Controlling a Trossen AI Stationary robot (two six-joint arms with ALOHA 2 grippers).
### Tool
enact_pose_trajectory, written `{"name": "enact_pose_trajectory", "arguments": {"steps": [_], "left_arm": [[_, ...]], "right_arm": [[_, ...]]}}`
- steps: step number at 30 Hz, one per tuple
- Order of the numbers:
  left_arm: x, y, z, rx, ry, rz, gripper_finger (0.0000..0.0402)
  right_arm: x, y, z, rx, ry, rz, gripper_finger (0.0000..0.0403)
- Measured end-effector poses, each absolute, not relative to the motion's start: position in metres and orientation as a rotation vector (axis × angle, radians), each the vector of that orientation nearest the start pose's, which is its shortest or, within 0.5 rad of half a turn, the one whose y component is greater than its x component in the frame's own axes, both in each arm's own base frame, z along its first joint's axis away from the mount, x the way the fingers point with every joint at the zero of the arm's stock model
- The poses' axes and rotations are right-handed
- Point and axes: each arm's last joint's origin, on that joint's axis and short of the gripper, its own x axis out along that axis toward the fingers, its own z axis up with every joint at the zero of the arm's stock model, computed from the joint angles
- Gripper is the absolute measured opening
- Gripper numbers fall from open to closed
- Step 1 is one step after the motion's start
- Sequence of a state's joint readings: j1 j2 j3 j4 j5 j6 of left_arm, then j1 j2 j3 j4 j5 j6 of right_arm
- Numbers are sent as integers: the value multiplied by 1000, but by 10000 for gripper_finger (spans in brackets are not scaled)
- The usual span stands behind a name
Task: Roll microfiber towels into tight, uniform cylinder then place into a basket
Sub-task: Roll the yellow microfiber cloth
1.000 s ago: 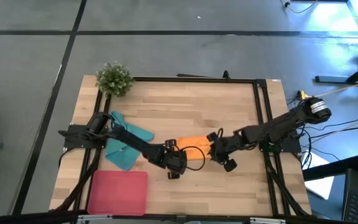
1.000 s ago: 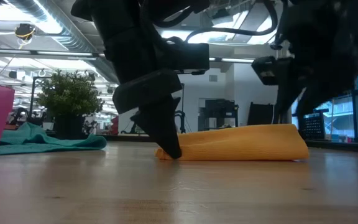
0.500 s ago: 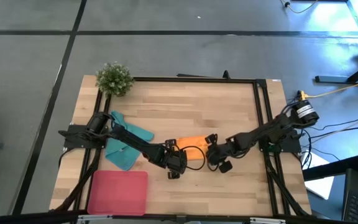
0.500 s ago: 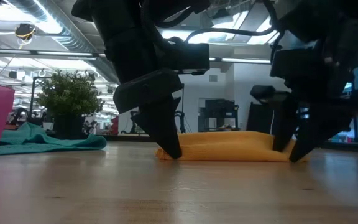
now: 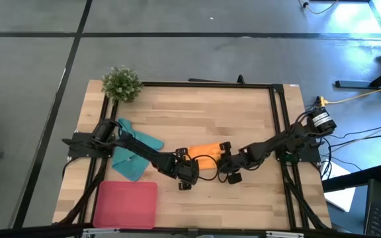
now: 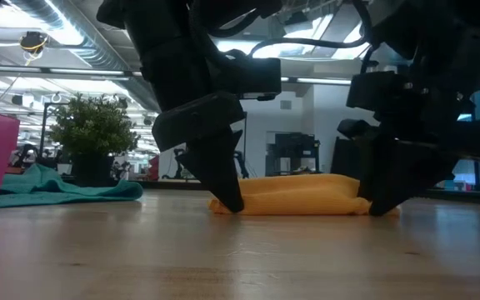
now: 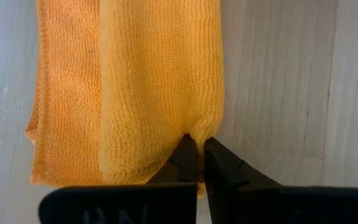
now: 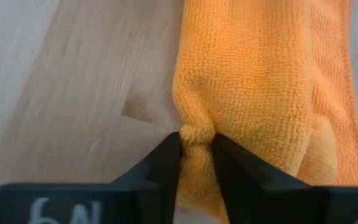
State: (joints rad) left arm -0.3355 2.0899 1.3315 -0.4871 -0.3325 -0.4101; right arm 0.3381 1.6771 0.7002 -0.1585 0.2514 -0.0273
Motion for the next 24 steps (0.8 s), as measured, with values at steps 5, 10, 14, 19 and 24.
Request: {"name": "enact_pose_trajectory", "arguments": {"steps": [5, 10, 14, 19, 24], "left_arm": [[381, -124, 118, 47, 1144, 232, 0], [381, -123, 118, 38, 1154, 224, 0], [381, -120, 118, 6, 1171, 204, 0], [384, -116, 119, -29, 1181, 182, 0], [385, -113, 119, -53, 1188, 157, 0]], "right_arm": [[261, 87, 109, -376, 1089, 93, 15], [261, 87, 109, -352, 1096, 129, 10], [261, 89, 115, -331, 1115, 204, 7], [266, 91, 128, -255, 1136, 355, 6], [275, 83, 136, -139, 1144, 442, 6]]}}
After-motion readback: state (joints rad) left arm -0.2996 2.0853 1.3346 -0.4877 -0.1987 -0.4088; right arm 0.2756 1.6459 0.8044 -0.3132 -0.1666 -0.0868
